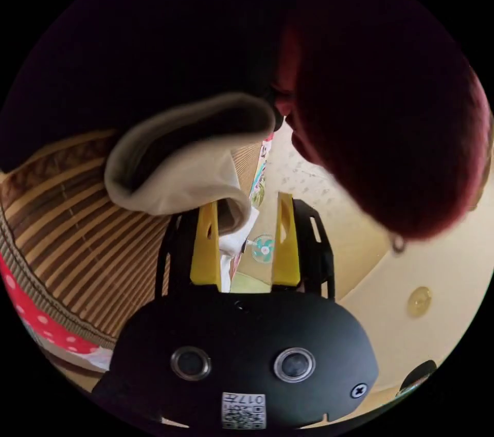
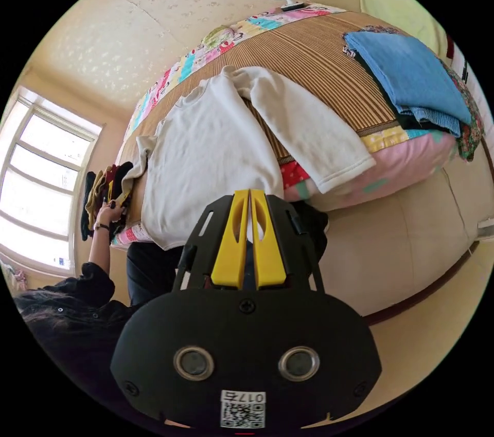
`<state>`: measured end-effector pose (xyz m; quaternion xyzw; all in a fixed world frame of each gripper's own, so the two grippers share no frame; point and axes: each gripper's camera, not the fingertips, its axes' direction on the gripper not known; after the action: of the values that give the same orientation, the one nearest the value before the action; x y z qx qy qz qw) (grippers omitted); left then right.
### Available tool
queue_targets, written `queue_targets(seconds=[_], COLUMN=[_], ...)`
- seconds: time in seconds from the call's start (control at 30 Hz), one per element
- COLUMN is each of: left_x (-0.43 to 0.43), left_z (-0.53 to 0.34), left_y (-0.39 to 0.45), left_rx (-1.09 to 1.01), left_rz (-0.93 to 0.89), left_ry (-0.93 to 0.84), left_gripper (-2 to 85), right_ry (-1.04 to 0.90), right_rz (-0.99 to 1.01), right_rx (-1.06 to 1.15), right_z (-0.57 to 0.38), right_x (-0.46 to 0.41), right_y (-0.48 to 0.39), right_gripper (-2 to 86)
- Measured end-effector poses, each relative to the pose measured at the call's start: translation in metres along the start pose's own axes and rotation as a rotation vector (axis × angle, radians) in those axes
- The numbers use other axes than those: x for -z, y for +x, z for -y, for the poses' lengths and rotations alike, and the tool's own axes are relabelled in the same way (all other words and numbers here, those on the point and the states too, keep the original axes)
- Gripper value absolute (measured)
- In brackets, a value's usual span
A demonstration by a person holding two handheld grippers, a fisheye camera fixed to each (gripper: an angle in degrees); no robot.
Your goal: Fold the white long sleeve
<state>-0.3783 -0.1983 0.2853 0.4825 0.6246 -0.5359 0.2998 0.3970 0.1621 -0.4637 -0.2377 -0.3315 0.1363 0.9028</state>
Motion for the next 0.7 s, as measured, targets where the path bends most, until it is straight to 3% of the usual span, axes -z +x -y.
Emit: queue_targets(seconds=[0.1,0.17,0.3,0.43,0.5,0.57,0.63,0.7], left_x=[0.001,-0.001,-0.005,-0.117,-0.185,-0.267,-0.292,-0.285], left_z=[-0.029,-0.080,-0.175,-0.280,-0.339,-0.424,-0.469,-0.493], left_y=[0.028,0.112,0.223,0.265,0.243,0.171,0.104,0.046], left_rx=[-0.082,-0.435,-0.901,-1.266,-1.372,-1.468,-1.463,-1.422], left_rz=[0.020,0.086,0.127,0.077,0.178,0.381,0.511,0.598], left_ry=[0.044,0.025,0.190,-0.139,-0.359,-0.713,-0.867,-0.901], left_gripper=[3.8,3.5,3.5,3.9,4.6,7.4,9.8,10.5], right_ry=[0.013,0.009,0.023,0.057,0.097,0.152,0.248,0.311], right_rz=[0.079,0.081,0.091,0.230,0.316,0.430,0.623,0.726], right_rx=[-0.063,-0.081,-0.106,-0.154,-0.206,-0.303,-0.434,-0.525], right_z=[-0.006,-0.007,-0.004,0.004,0.003,-0.003,-0.018,-0.034], right_x=[0.040,0.063,0.114,0.155,0.173,0.189,0.208,0.221], right_y=[0.037,0.055,0.088,0.131,0.156,0.187,0.232,0.262], right_gripper=[0.5,0.5,0.5,0.7,0.8,1.0,1.6,2.5])
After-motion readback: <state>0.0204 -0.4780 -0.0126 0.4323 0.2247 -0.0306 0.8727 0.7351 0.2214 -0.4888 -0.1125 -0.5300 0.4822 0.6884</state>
